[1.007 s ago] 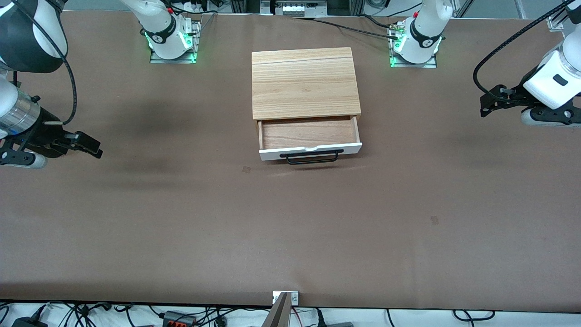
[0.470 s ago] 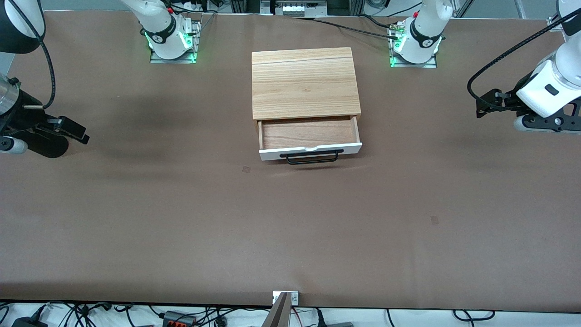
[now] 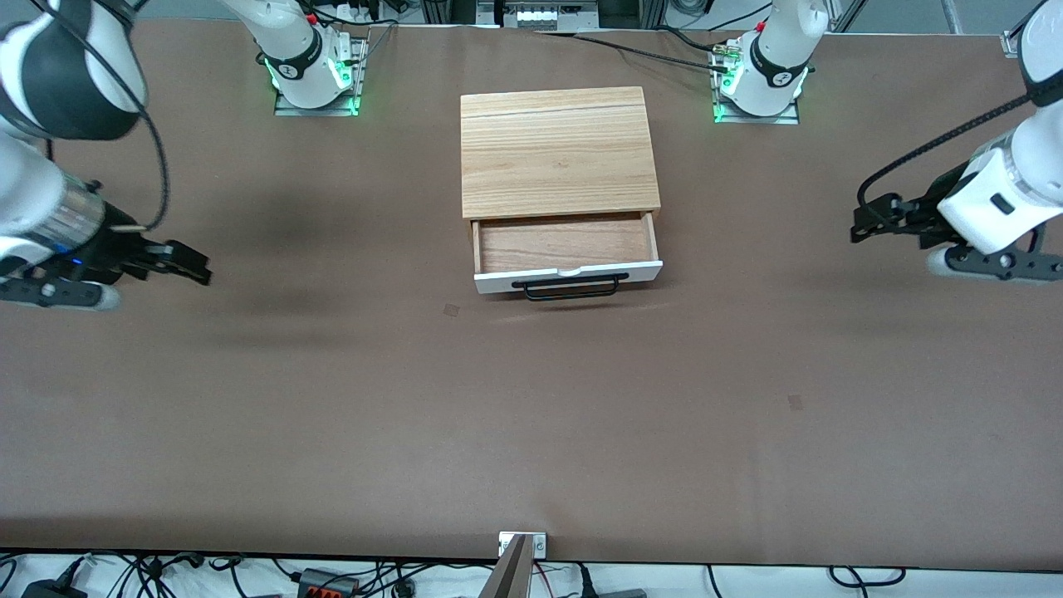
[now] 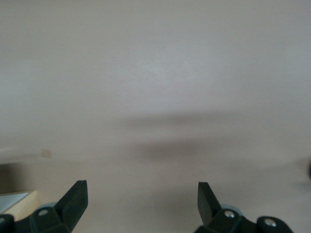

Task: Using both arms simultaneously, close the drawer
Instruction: 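Move the right gripper and the left gripper toward the open drawer front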

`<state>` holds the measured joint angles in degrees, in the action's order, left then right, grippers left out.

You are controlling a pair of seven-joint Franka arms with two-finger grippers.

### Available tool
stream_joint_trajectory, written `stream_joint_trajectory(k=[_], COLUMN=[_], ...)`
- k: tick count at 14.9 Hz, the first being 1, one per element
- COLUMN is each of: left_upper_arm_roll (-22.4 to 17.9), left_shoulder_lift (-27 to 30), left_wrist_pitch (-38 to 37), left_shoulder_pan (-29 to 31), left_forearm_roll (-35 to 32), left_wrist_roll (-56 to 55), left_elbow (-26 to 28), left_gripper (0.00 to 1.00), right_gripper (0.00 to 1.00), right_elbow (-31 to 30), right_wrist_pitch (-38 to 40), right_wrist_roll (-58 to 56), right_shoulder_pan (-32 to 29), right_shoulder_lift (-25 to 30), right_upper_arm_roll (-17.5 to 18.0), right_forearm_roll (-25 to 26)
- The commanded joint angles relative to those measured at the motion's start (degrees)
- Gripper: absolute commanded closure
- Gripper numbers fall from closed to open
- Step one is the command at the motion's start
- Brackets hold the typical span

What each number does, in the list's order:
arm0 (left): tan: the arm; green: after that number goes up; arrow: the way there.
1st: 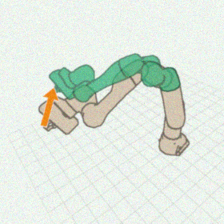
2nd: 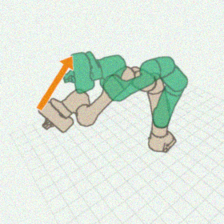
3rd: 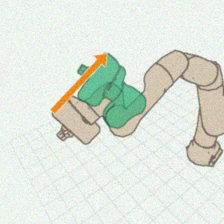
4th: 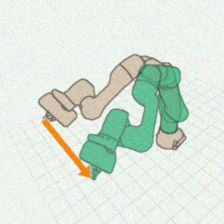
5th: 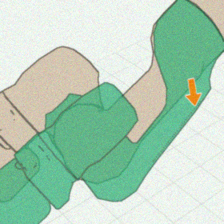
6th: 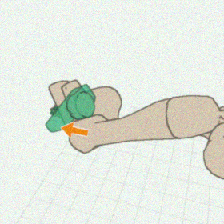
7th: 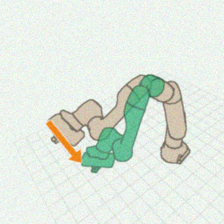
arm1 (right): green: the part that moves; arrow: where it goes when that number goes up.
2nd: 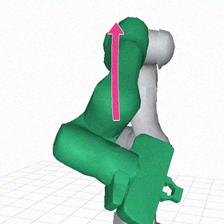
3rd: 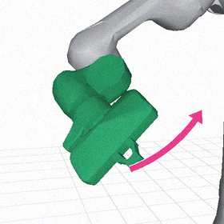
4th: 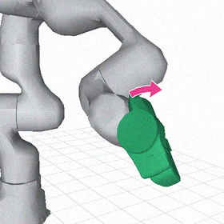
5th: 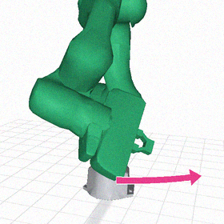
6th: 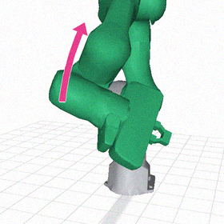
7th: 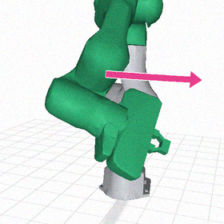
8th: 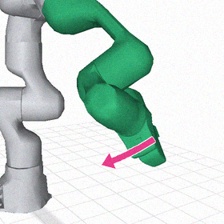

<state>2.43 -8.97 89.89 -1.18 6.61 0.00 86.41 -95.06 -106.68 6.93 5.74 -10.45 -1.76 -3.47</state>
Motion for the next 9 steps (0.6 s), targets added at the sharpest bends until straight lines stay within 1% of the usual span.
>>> stream_joint_trajectory(k=[1, 2, 4, 5, 6, 8, 9], left_upper_arm_roll=[0.4, 0.5, 0.5, 0.5, 0.6, 1.6, 2.1], left_shoulder_lift=[-2.5, -3.3, -4.5, -4.7, -5.1, -5.9, -6.2], left_wrist_pitch=[4.7, 7.2, 11.4, 13.9, 15.8, 21.0, 24.2], left_shoulder_pan=[-0.3, -0.5, -2.0, -2.2, -2.4, -3.3, -3.6], left_forearm_roll=[5.8, 6.6, 6.8, 6.9, 7.0, 7.1, 7.1], left_wrist_roll=[0.3, 0.2, 0.2, 0.2, 0.2, 0.1, 0.1], left_elbow=[-2.7, -2.6, -2.1, -1.2, -0.3, 2.7, 3.8], left_gripper=[0.0, 0.0, 0.0, 0.0, 0.0, 0.0, 0.0], right_gripper=[0.0, 0.0, 0.0, 0.0, 0.0, 0.0, 0.0], right_elbow=[3.2, 3.3, 3.3, 3.6, 4.1, 5.7, 7.0], right_wrist_pitch=[-1.7, -2.7, -6.9, -8.4, -9.6, -9.9, -10.0], right_wrist_roll=[0.8, 0.8, 0.7, 0.5, 0.7, 0.9, 1.5], right_shoulder_pan=[2.3, 2.3, 3.5, 4.6, 6.4, 7.4, 7.5], right_shoulder_lift=[-4.6, -5.1, -7.6, -9.1, -10.3, -13.5, -15.5], right_upper_arm_roll=[-0.1, 0.0, 0.0, 0.0, -0.1, 0.1, 1.2], right_forearm_roll=[-4.1, -7.4, -18.0, -20.9, -21.9, -22.2, -23.3])
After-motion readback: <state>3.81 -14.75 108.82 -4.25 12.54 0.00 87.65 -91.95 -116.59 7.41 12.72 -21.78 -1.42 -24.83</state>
